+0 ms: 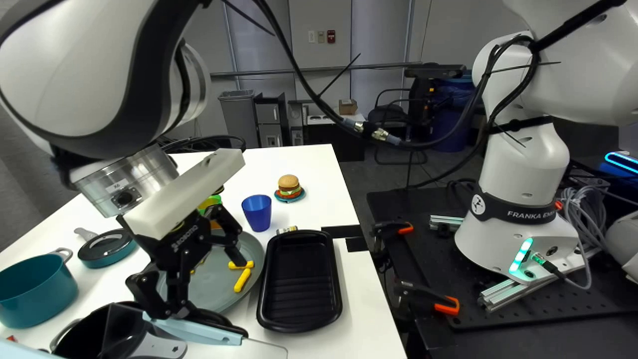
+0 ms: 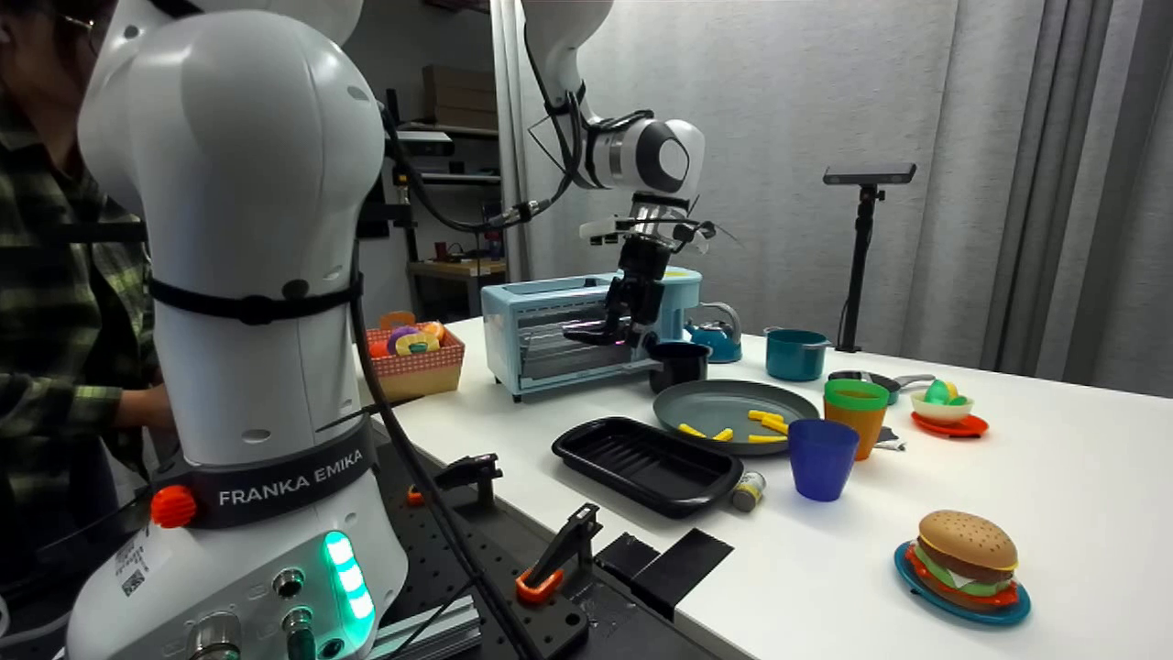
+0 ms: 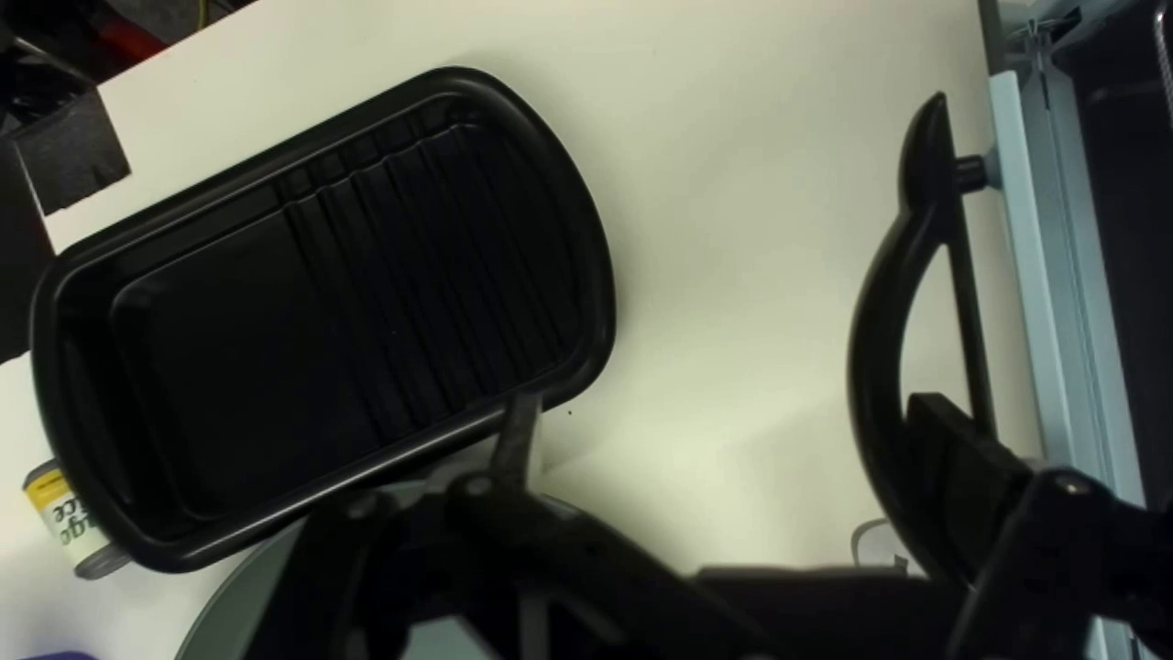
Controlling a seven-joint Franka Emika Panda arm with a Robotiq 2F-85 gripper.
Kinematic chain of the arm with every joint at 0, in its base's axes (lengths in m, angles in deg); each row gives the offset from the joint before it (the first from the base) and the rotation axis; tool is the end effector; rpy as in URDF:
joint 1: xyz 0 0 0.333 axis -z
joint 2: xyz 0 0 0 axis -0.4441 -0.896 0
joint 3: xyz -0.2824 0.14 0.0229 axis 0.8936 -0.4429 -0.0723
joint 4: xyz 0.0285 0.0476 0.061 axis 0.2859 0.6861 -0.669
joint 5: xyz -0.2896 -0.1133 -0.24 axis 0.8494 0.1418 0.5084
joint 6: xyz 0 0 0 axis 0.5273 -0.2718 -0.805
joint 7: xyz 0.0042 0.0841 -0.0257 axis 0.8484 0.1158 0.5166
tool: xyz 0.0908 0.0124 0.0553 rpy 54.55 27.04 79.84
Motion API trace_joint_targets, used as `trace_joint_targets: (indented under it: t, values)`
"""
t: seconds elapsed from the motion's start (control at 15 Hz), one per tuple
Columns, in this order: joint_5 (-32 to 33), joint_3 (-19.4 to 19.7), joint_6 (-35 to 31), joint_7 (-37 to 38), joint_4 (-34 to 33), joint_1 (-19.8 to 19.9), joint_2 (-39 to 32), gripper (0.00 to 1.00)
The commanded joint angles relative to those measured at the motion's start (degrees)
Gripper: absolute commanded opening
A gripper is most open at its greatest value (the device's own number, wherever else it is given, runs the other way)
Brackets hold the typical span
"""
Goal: Open the oven door
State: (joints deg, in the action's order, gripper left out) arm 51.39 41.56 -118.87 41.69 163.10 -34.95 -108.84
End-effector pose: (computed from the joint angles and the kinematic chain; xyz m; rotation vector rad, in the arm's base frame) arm 0.5582 0.0981 0.2349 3.0105 -0.6835 -0.5771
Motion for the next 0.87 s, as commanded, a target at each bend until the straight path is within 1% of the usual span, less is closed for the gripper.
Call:
trace_joint_targets:
  t: [0.0,0.8]
  values:
    - [-0.8,0.5,-2.6,1.0,-0.4,0.6,-0.8,1.0]
    - [-1.5,0.9,-2.8,1.4,-0.6,0.9,-1.2,1.0]
